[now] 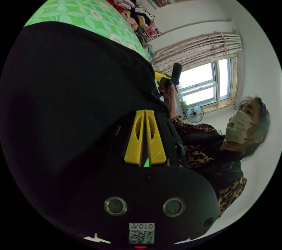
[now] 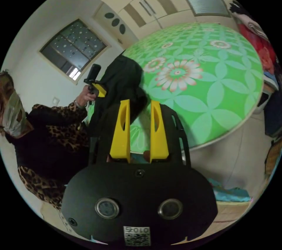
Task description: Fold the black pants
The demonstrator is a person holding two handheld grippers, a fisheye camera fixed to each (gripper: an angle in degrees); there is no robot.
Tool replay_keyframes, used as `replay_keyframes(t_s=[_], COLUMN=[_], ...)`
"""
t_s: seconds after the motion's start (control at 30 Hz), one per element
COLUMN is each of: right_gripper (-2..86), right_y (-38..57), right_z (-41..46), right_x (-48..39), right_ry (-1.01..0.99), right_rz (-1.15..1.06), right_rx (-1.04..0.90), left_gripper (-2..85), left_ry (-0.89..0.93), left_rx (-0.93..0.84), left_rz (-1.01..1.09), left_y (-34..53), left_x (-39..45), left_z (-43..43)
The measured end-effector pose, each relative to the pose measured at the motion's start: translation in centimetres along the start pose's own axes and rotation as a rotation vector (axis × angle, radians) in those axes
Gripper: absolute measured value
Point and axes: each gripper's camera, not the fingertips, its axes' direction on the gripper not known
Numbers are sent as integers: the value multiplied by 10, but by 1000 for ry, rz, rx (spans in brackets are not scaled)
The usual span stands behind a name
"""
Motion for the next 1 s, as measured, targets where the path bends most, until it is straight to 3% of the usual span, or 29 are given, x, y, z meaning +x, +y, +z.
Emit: replay_keyframes(t_s=[0.1, 0.23, 0.33, 0.57, 0.63, 0.73, 0.83, 1.0], right_gripper=[143, 129, 121, 61, 73, 108, 90, 54], right_y=[0, 8, 11, 23, 24, 25, 19, 19], right_z=[4, 0, -6, -33, -27, -18, -3, 2], right_x=[-12, -3, 23, 40, 30, 12, -14, -66], right_ry=[-94, 46, -178, -379, -269, -157, 43, 210], right_rz=[-131, -72, -25, -57, -48, -51, -62, -164], right_rx=[1, 47, 102, 344, 265, 194, 101, 150], left_gripper=[-1, 0, 0, -1, -1, 0, 0, 0], left_ry=[-4, -11, 0, -5, -75, -36, -61, -289], left_rx=[-1, -2, 8, 27, 66, 99, 76, -26], left_rz=[19, 18, 14, 90, 129, 204, 361, 663], left_y=[8, 17, 25, 48, 53, 53, 46, 36], left_x=[-2, -7, -12, -7, 5, 27, 63, 125], left_z=[5, 15, 22, 43, 47, 60, 79, 130])
